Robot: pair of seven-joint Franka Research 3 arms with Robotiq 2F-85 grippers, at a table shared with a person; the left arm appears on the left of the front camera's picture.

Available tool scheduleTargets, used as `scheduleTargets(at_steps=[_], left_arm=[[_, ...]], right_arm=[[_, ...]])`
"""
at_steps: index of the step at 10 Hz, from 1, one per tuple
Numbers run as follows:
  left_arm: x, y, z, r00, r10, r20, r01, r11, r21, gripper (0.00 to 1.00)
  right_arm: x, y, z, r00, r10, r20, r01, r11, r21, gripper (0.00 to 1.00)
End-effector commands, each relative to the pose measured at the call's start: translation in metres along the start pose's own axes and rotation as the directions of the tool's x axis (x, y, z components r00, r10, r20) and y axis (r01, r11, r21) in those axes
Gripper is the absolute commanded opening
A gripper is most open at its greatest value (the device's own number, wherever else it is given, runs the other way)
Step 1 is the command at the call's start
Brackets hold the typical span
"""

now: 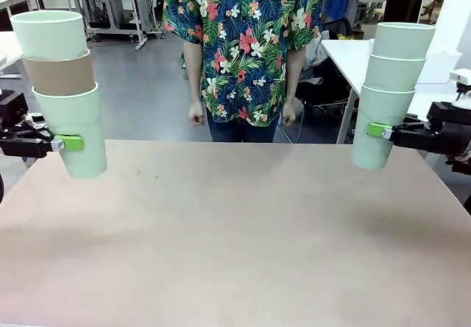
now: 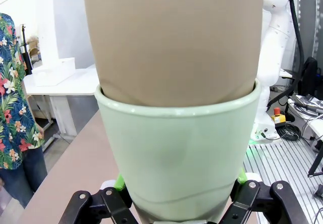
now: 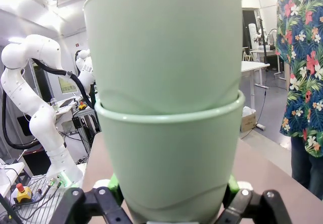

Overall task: Stack the cups and store them in the basket.
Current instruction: Place the stack of Reusable plastic cups into the Pantry Basket.

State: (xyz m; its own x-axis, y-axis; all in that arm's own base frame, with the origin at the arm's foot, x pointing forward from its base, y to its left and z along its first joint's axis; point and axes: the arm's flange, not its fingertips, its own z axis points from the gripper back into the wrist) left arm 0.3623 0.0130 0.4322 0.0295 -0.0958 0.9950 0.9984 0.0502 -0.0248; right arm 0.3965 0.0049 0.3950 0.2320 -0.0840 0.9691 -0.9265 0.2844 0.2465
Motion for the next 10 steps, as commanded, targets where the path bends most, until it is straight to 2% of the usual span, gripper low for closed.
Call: scheduleTargets(at_steps=[1,10], left_arm=[[0.0038,-0.0014,0.0002,1.000,-0.010,0.006,0.010,1.000,-0.001,0.85],[0.0038,-0.0014,0.0002,1.000,-0.010,0.006,0.010,1.000,-0.001,0.85]], right_arm=[[0.0031,0.0010,0.0000,1.000,0.007,0.005,-0.007,1.000,0.000,0.86],[0.0031,0.0010,0.0000,1.000,0.007,0.005,-0.007,1.000,0.000,0.86]])
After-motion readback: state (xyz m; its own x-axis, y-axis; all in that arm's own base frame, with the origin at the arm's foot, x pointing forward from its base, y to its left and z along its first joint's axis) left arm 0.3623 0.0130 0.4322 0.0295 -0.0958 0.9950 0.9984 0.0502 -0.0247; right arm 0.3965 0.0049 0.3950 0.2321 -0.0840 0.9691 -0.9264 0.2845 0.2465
